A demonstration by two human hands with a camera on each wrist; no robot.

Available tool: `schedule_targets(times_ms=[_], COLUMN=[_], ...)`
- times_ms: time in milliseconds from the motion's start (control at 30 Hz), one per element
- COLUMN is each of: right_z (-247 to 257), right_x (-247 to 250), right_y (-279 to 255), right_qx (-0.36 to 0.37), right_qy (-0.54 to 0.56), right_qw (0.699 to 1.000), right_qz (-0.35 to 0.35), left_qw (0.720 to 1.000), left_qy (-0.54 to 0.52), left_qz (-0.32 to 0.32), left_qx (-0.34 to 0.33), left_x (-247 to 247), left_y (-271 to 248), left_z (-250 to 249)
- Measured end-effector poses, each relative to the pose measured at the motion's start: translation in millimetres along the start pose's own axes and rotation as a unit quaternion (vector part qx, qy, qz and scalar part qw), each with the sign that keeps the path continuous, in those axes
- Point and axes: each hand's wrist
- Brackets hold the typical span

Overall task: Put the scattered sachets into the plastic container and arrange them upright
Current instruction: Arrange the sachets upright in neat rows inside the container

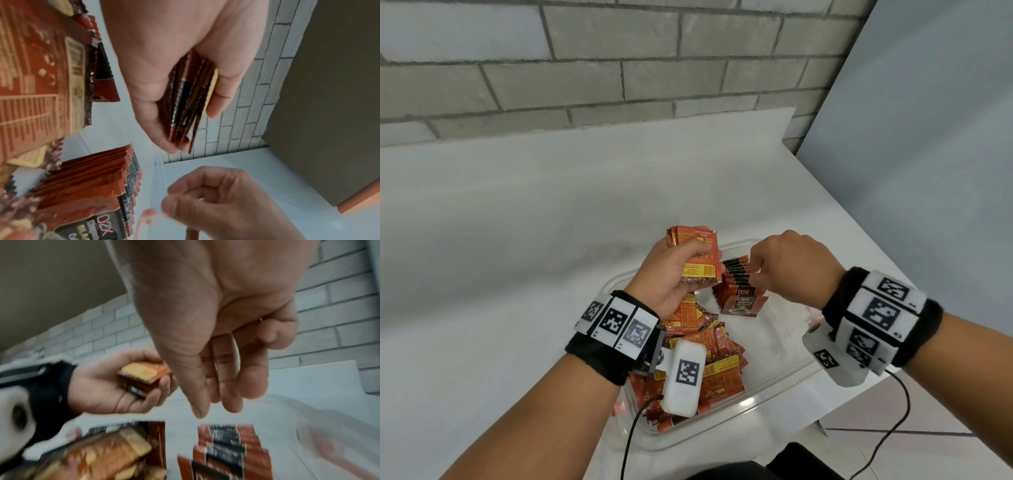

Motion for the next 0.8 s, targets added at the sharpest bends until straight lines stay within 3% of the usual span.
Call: schedule_targets(times_ms=[67,167,233,400,533,667,800], right_z=[-9,-10,-9,-8,-11,-13,-6], right_x=[4,7,4,-4,-3,-4,-10], right_y=[-5,-15,-18,-15,-10,-7,-11], right_qx=[-0.012,-0.011,0.000,0.044,0.052,0.065,0.064], right_qy=[0.131,0.354,0.431,0.496,0.524,0.542,0.481], right_qw=[0.991,0.933,0.900,0.867,0.848,0.828,0.844], right_qz=[-0.039,-0.072,-0.064,-0.038,-0.062,-0.128,-0.231], left_qw=[1.000,0.998,0.998,0.998,0.998,0.999,0.999], left_qy=[0.020,0.053,0.054,0.039,0.042,0.031,-0.022], left_qz=[0.006,0.015,0.022,0.045,0.045,0.007,-0.038], left_qx=[-0.004,-0.017,-0.027,-0.029,-0.024,-0.026,-0.026], left_x=[-1,-5,-8,-17,-20,-17,-14], left_y=[-2,-8,-11,-16,-19,-18,-17], left_z=[0,1,3,3,0,1,3])
Point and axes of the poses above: each hand's wrist, its own y-axis towards the middle knuckle, its own x-axis out of the back of the hand, z = x × y, and after that the axes turned 2 degrees about -x, right-handed
